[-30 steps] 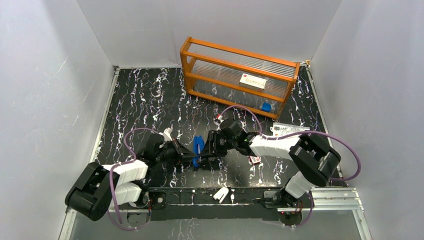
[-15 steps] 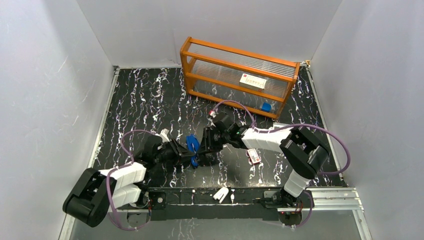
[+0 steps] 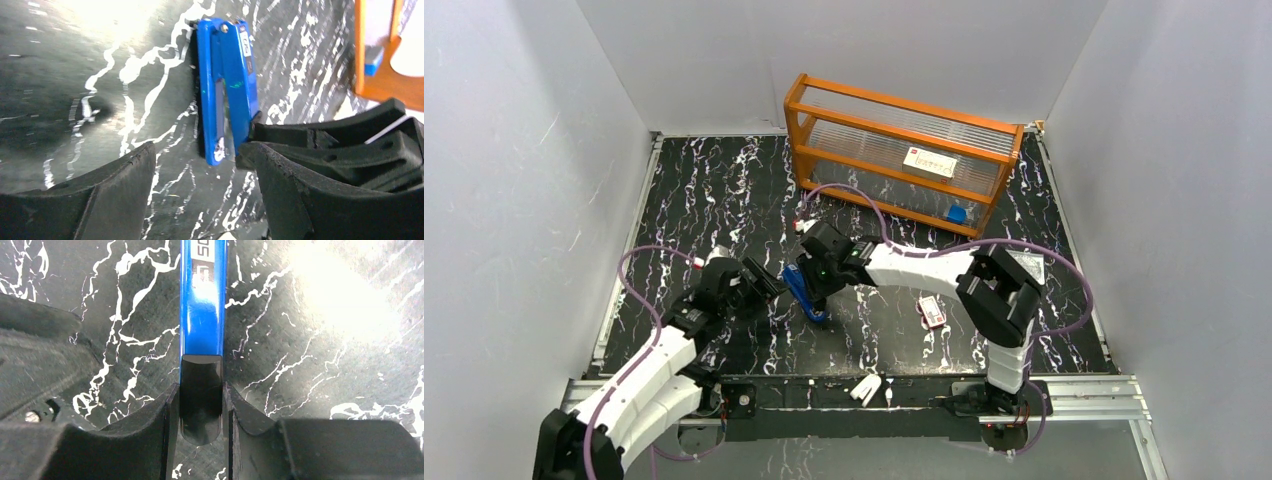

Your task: Load the staples into the stapler

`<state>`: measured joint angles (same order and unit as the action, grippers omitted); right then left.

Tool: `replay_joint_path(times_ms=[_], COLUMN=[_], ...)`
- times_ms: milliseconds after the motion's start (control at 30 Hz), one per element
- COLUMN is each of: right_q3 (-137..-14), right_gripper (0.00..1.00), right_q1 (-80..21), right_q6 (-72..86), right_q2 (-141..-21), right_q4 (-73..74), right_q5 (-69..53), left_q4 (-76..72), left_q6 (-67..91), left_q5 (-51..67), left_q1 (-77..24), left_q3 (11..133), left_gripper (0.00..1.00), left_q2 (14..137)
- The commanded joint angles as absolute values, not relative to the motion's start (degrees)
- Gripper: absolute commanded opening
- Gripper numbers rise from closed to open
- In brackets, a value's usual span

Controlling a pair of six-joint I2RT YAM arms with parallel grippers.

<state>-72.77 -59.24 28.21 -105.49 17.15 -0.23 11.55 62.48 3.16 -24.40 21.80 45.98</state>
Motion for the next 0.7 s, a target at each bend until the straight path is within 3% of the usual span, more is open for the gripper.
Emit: replay_joint_path(times_ms=[0, 100, 200, 333, 667], right_q3=[-78.51, -79.4, -78.89, -76.63, -53.24], right_gripper=[0.34, 0.44, 0.64, 0.75, 0.77], right_q1=[-62.83, -63.54, -63.52, -63.28, -64.58], right_q6=[23.67, 23.63, 24.26, 27.12, 52.62], right_q2=[-108.44, -108.44, -105.89, -100.12, -78.01], right_q4=[23.99, 24.64, 23.71, 22.73, 38.46], right_q5=[8.16, 8.44, 7.69, 7.3, 7.28], left_q4=[27.16, 29.83, 30.65, 30.4, 26.9], left_q6=[61.89, 61.01, 59.29, 56.61, 52.0], left_q5=[-10.77, -14.8, -16.07, -14.88, -9.95], left_q1=[-23.91, -23.82, -23.82, -23.82, -23.82], left_q3=[26.23, 28.6, 30.26, 31.55, 31.19], left_gripper=[0.7, 0.71, 0.71, 0.72, 0.73], left_q2=[41.82, 40.5, 40.45, 41.16, 41.34])
